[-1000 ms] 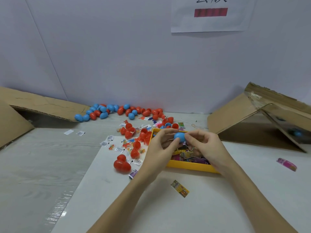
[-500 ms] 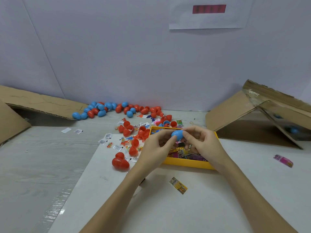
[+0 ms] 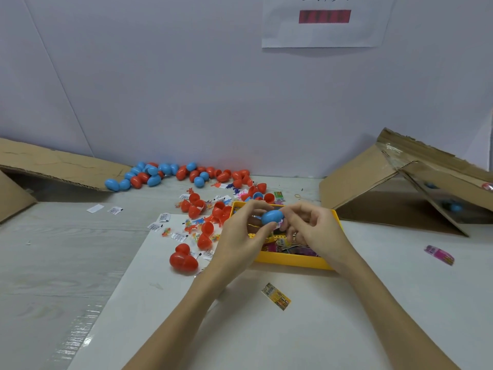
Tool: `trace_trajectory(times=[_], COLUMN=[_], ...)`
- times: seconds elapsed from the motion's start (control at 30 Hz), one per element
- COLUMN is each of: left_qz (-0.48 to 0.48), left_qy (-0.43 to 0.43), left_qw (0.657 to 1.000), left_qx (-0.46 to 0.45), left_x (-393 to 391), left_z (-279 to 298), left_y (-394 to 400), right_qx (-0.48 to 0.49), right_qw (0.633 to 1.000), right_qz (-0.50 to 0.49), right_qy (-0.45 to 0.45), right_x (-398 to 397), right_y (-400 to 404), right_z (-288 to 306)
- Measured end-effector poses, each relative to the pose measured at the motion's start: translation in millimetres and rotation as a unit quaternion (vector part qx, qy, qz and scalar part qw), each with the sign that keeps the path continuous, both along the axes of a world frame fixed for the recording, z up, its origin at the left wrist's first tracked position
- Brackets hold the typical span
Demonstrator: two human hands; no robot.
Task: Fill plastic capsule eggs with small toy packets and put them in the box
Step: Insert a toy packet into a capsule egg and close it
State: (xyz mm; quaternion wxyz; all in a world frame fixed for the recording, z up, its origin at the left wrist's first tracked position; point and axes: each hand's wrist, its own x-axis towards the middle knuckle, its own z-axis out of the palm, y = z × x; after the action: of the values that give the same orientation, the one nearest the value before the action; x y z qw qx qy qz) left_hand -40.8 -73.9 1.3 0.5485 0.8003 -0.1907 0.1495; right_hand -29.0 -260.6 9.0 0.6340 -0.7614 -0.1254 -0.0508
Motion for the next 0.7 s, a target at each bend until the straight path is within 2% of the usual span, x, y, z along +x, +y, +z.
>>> trace_trajectory(times=[0.07,0.13,0.2,0.3,0.43,0.57,0.63,0.7], left_qz=[0.033,0.062,0.074,0.08,0.079,0.085,0.085,0.082], left_qy=[-0.004,0.0,0.008,0.014,0.019,0.023,0.026,0.027], left_qw=[0.999,0.998,0.997,0.997,0.997,0.996,0.996,0.996], left_qx=[-0.001,-0.004,-0.012,-0.014,-0.001,0.005,0.007,0.014], left_x=[2.8,6.0,8.3,10.1,10.2,10.0,9.5,9.0], left_z=[-1.3,-2.7,-3.0,-4.5,-5.2,-5.0,-5.1,-5.3], left_y=[2.2,5.8,8.0,8.0,7.0,6.6,6.1,5.6], right_qx=[0.037,0.04,-0.035,-0.229,-0.372,-0.463,-0.474,-0.446], right_qw=[0.999,0.994,0.979,0.925,0.886,0.857,0.853,0.866], right_qz=[-0.03,-0.102,-0.194,-0.296,-0.276,-0.226,-0.22,-0.227], right_qy=[0.005,-0.011,-0.041,-0.063,-0.026,0.012,0.01,-0.002], right_x=[1.9,3.6,4.1,4.6,7.0,4.9,4.7,4.4], right_y=[-4.8,-15.0,-28.9,-48.2,-54.1,-44.4,-41.3,-39.4], right_z=[2.5,4.5,3.4,-1.9,-4.5,-5.3,-7.0,-6.8])
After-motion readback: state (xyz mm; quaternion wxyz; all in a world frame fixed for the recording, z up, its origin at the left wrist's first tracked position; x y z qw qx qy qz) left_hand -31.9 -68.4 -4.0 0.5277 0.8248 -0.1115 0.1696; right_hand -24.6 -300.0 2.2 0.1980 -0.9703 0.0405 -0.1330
